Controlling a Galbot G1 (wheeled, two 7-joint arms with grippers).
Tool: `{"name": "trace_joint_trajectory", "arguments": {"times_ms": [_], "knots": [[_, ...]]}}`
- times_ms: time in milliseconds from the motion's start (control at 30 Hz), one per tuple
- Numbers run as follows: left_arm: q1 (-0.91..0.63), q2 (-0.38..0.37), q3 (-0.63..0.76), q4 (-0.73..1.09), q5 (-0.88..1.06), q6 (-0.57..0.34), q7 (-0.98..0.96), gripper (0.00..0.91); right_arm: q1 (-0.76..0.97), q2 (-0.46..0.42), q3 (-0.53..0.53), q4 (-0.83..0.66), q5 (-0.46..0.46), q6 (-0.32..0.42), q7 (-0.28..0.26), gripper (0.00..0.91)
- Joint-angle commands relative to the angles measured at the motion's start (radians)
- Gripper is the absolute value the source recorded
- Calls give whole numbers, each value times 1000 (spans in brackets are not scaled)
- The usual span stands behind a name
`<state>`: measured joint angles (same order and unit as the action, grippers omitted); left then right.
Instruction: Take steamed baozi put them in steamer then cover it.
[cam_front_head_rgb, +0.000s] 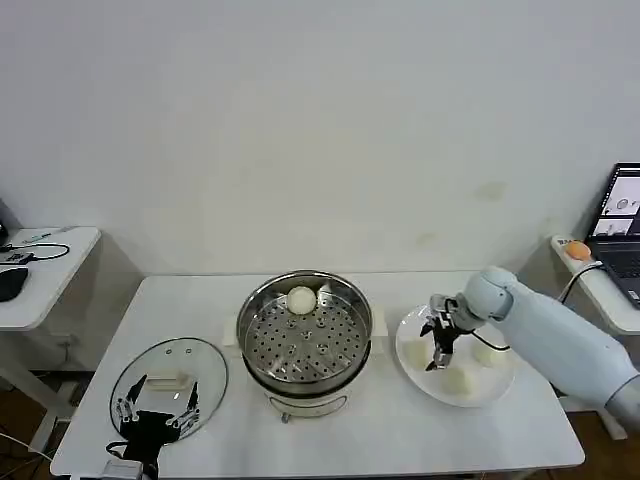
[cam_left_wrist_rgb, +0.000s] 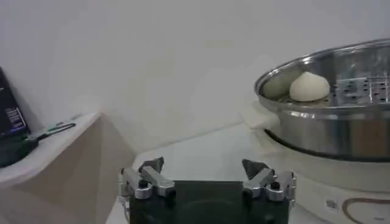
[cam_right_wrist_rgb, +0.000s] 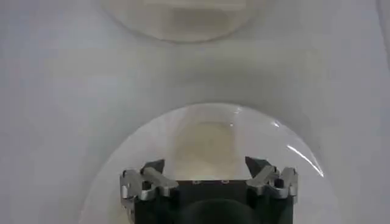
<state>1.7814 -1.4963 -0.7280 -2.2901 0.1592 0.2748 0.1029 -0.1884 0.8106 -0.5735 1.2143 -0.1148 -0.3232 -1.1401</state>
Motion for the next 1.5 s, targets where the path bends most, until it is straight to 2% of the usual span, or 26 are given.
{"name": "trace_joint_trajectory", "arguments": {"times_ms": [33, 100, 167, 300, 333, 500, 700, 833, 967, 1000, 1167, 1367, 1500], "knots": [[1, 0, 1, 4, 2, 0, -1, 907, -11, 16, 7, -24, -17, 8, 6, 907], [2, 0, 1, 4, 2, 0, -1, 907, -11, 20, 9, -30, -15, 7, 14, 907], [3, 0, 1, 5, 3, 0, -1, 907, -10, 27, 12, -39, -10, 8, 23, 736], [2, 0, 1, 5, 3, 0, -1, 907, -5, 31, 12, -43, -3, 9, 26, 725], [2, 0, 1, 5, 2, 0, -1, 907, -4, 31, 12, -42, -4, 9, 26, 695], [2, -1, 2, 7, 3, -1, -1, 907, -2, 27, 11, -40, -5, 12, 23, 655], [-2, 0, 3, 11, 2, -1, -1, 907, 5, 10, 19, -26, 3, 11, 22, 655], [-4, -1, 6, 13, 2, -2, -2, 907, 45, -34, 16, 17, 35, 3, 17, 655], [-16, 2, 9, 13, 0, -1, -1, 907, 168, -121, -51, 91, 106, -13, 9, 655], [-23, 2, 9, 11, -1, -1, 0, 907, 247, -143, -70, 114, 138, -22, 2, 655], [-31, 8, 8, -7, -5, 3, 2, 907, 453, -172, -164, 167, 262, -56, -20, 655], [-18, 11, 9, -27, -1, 3, -2, 907, 699, -118, -318, 223, 439, -124, -39, 655], [-10, 20, 18, -37, 3, 1, -5, 907, 788, -30, -381, 256, 598, -212, -29, 655]]}}
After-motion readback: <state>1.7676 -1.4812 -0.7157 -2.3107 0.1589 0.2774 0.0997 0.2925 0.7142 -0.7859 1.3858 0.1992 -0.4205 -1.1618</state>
